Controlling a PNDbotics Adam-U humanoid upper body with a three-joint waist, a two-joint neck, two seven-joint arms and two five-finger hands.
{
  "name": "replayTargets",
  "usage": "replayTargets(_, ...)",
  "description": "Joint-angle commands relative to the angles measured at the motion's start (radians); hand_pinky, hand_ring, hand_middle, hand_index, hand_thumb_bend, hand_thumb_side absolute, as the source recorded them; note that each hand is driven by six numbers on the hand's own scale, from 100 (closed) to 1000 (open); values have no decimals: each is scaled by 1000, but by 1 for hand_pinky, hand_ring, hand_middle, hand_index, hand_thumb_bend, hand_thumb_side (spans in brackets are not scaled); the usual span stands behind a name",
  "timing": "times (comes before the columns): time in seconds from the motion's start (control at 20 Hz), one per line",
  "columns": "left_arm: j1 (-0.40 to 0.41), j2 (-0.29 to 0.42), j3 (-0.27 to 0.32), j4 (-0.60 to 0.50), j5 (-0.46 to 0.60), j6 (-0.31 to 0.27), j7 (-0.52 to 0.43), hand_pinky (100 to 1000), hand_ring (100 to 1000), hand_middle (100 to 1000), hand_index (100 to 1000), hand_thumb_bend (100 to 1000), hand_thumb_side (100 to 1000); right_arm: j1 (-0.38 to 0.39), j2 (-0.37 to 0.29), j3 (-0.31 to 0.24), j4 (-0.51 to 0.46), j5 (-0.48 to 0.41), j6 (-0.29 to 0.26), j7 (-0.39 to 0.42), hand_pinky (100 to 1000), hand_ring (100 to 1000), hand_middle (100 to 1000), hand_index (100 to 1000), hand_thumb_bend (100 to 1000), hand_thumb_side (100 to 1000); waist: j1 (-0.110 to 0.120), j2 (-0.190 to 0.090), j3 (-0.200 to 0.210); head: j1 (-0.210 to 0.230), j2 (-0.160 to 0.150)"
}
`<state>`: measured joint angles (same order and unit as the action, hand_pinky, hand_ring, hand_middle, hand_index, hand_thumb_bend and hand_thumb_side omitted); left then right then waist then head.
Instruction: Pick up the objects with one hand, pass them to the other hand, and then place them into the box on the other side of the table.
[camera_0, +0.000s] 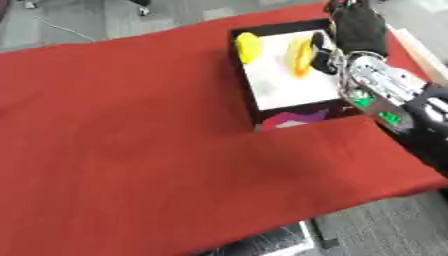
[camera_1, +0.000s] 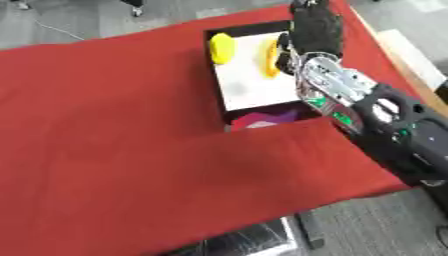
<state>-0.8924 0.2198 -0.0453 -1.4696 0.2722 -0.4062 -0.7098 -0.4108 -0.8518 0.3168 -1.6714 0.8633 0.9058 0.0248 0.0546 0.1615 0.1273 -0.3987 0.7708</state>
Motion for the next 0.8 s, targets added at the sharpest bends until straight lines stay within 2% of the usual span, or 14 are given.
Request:
replayTargets(0.05, 50, 65, 49, -102, 29, -30, -61, 804, 730, 684, 749, 100, 569, -8, -29, -12, 55, -45, 1, 1, 711, 1000, 783, 990, 100, 507, -5, -17, 7, -22, -14)
replayTargets(0.1, 80, 76, 64, -124, 31, -18, -57, 804, 730, 684, 749, 100, 570, -2, -34, -16, 50, -50, 1, 6, 715, 1000, 789, 992, 100, 508, -7, -18, 10, -24, -14)
replayTargets(0.25, 168, 94, 115, -181, 32, 23, -38, 801, 723, 673, 741, 100, 592, 32, -63, -46, -44, -18, 1, 16, 688, 1000, 820, 991, 100, 360, -15, -24, 9, -11, -19)
replayTargets(0.35, 223, 94, 150, -218, 30, 63, -16, 798, 718, 667, 735, 100, 604, 66, -84, -85, -159, 38, 1, 39, 641, 978, 815, 980, 100, 268, -26, -30, 2, 21, -16)
replayTargets(0.45, 270, 84, 180, -251, 25, 105, 5, 797, 718, 666, 734, 100, 616, 99, -98, -129, -277, 100, 1, 71, 585, 943, 808, 980, 100, 221, -37, -39, -7, 70, -6)
replayTargets(0.5, 289, 76, 192, -267, 20, 125, 15, 797, 718, 667, 734, 100, 618, 106, -99, -145, -303, 123, 1, 76, 566, 938, 805, 982, 100, 201, -41, -43, -10, 93, -4)
replayTargets(0.55, 307, 67, 204, -283, 11, 143, 25, 798, 723, 672, 736, 100, 621, 108, -99, -155, -316, 138, 1, 68, 565, 902, 809, 981, 100, 104, -45, -47, -12, 115, -2)
replayTargets(0.65, 340, 45, 227, -316, -20, 174, 50, 797, 725, 675, 739, 100, 636, 112, -98, -163, -326, 149, 1, 14, 567, 840, 809, 975, 100, 100, -53, -54, -16, 152, -1)
replayTargets(0.8, 385, 18, 258, -353, -66, 217, 95, 796, 726, 674, 738, 100, 652, 126, -98, -172, -328, 124, -14, -115, 575, 788, 806, 966, 100, 100, -63, -62, -23, 205, -1)
